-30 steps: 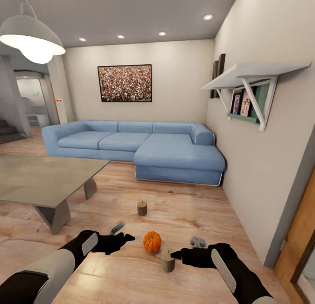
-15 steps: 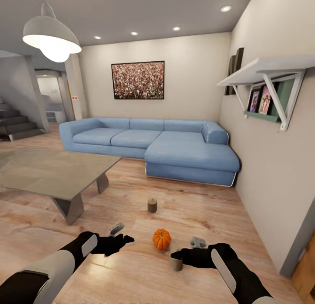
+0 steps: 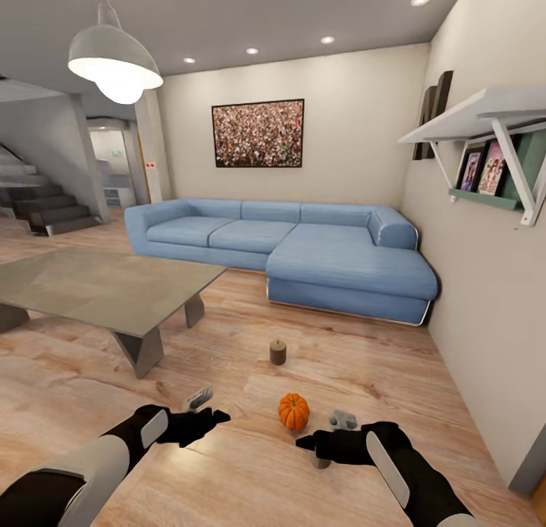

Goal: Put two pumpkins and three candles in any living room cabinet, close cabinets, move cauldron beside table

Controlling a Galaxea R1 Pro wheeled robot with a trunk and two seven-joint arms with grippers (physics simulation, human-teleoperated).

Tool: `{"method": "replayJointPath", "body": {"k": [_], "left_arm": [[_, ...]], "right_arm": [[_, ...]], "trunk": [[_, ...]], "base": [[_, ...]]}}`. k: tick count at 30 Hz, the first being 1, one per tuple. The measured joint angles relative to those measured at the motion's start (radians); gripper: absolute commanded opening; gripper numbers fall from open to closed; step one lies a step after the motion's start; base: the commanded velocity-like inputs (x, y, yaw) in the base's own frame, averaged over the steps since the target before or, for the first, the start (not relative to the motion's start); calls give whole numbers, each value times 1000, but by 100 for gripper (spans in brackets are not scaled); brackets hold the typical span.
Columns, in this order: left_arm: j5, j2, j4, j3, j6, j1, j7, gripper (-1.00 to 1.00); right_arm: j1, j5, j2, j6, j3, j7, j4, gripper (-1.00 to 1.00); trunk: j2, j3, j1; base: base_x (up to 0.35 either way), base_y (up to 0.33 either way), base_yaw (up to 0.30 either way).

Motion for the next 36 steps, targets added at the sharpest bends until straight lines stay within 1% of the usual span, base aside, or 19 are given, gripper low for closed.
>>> {"method": "replayJointPath", "body": {"k": [10,11,13,18,21,24,29,30,33,35,36], "left_arm": [[0,0,4,0,-2,0,1,100],[6,-6,2,-2,-8,1,-4,100],[6,-9,2,-2,-14,2,-5,100],[5,-11,16,-1,-17,4,-4,100],[5,-16,33,0,-34,4,-2,100],[4,-24,49,0,-51,5,-1,100],[3,-26,51,0,-79,4,-1,100],[4,-26,51,1,-85,4,-1,100],[4,-26,51,1,-99,4,-1,100],[3,-26,52,1,-100,4,-1,100],[3,-26,52,0,-100,5,-1,100]], "right_arm": [[0,0,-1,-2,-1,-1,17,100],[-6,-4,5,-5,4,-2,11,100],[-17,-3,4,-6,14,-3,11,100],[-45,-3,4,-7,14,-2,22,100],[-59,-3,2,-8,17,-2,39,100],[-58,-4,2,-11,17,-1,51,100],[-58,-4,2,-11,17,-1,52,100],[-58,-4,2,-11,17,-1,52,100],[-58,-4,2,-11,17,-1,52,100],[-58,-4,2,-11,17,-1,53,100],[-58,-3,2,-11,17,-1,53,100]], "trunk": [[0,-1,0],[0,-1,0],[0,-1,0],[0,-1,0],[0,-1,0],[0,-1,0],[0,-1,0],[0,3,-1],[21,12,-12],[35,19,-20],[35,19,-20]], "base": [[28,-24,8],[0,0,0],[0,0,0],[0,0,0],[0,0,0],[0,0,0],[0,0,0],[0,0,0],[0,0,0],[0,0,29],[0,0,51]]}}
